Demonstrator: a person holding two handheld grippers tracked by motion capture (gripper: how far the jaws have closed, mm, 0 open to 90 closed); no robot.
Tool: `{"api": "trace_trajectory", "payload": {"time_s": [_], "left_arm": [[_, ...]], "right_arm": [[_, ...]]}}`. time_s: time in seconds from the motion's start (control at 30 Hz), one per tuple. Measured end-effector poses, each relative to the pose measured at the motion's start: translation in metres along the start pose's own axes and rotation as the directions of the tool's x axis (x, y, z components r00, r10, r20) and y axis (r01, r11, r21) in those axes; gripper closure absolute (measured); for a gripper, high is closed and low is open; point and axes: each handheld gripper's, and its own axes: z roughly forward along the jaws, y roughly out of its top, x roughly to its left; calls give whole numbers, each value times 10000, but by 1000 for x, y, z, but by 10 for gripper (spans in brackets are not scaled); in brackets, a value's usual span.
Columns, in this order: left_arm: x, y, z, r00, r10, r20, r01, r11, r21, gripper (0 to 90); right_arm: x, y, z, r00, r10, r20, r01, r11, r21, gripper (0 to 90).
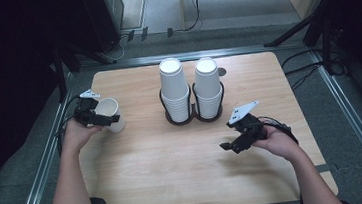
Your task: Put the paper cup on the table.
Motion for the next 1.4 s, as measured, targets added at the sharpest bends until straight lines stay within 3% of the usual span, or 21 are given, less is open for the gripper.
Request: {"api": "trace_trajectory", "payload": {"time_s": [0.2, 0.57, 0.73, 1.03, 1.27, 1.4], "left_arm": [[0, -1, 6, 9996, -169, 229, 161, 9993, 331, 8], [1, 1, 0, 9976, -429, 539, 427, 9991, 56, 0], [1, 4, -7, 9952, -764, 610, 769, 9970, -60, 0], [-3, 11, -19, 9963, -831, 211, 833, 9965, -76, 0], [-5, 16, -30, 9955, -932, 145, 936, 9951, -308, 0], [-9, 20, -36, 9972, -752, -40, 750, 9967, -307, 0]], "right_arm": [[0, 1, 0, 10000, -46, -14, 46, 10000, 27, 149], [1, 0, 2, 10000, -89, 4, 89, 9999, 136, 149], [0, 1, 1, 9999, -109, 12, 108, 9999, 129, 149], [0, 0, 1, 9999, -127, 18, 127, 9999, 108, 149], [0, 0, 1, 9999, -103, -12, 103, 9999, 117, 149], [0, 1, 1, 10000, -87, -10, 87, 9999, 104, 149]]}}
